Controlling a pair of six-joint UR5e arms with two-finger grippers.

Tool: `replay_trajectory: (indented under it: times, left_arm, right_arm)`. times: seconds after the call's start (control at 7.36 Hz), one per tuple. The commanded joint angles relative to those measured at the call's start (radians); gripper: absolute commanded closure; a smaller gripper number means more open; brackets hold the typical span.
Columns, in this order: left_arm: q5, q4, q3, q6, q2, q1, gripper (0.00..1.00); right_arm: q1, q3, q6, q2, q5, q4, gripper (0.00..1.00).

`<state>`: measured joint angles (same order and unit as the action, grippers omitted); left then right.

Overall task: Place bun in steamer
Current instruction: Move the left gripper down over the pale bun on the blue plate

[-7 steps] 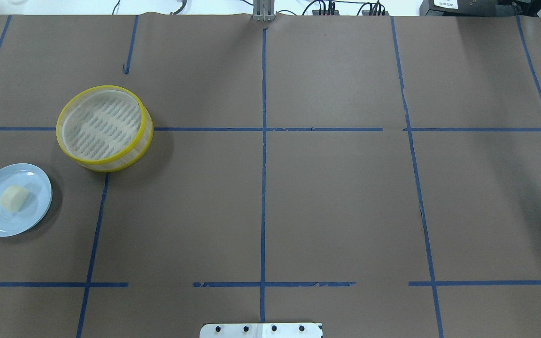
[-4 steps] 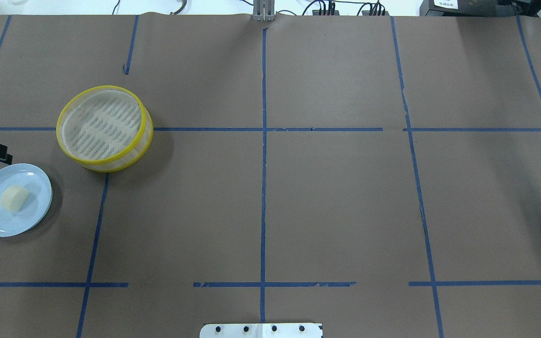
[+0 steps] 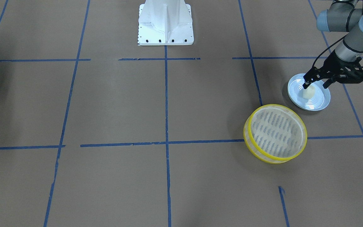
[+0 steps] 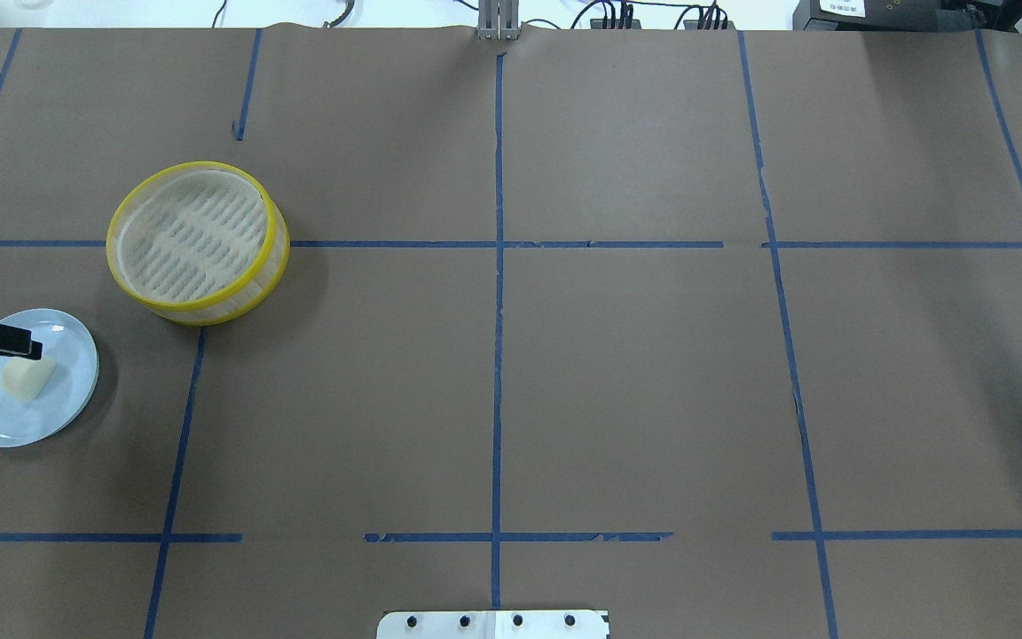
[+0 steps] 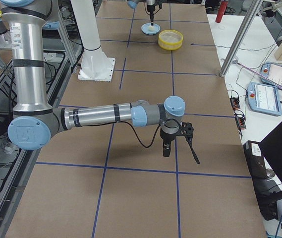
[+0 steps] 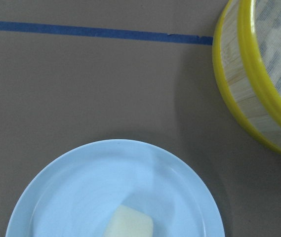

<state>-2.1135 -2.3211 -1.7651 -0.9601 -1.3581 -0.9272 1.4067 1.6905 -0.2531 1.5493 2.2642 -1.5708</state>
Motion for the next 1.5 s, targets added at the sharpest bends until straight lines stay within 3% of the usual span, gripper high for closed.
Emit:
replay_trajectory:
  times: [0.0,0.41,1.09,1.36]
  left_arm:
    - [0.007,-0.011,0.01,-0.002,0.016,0.014,0.0]
    - [0.047,-0.003,0.027,-0.002,0.004,0.091,0.0]
    - [0.052,-0.001,0.073,0.023,-0.027,0.094,0.02]
    - [0.05,-0.001,0.076,0.035,-0.032,0.093,0.18]
  right_arm:
    - [0.0,0.0,0.0,0.0,0.0,0.0,0.0]
    - [0.0,0.0,0.0,0.0,0.0,0.0,0.0]
    - [0.0,0.0,0.0,0.0,0.0,0.0,0.0]
    - [0.0,0.0,0.0,0.0,0.0,0.0,0.0]
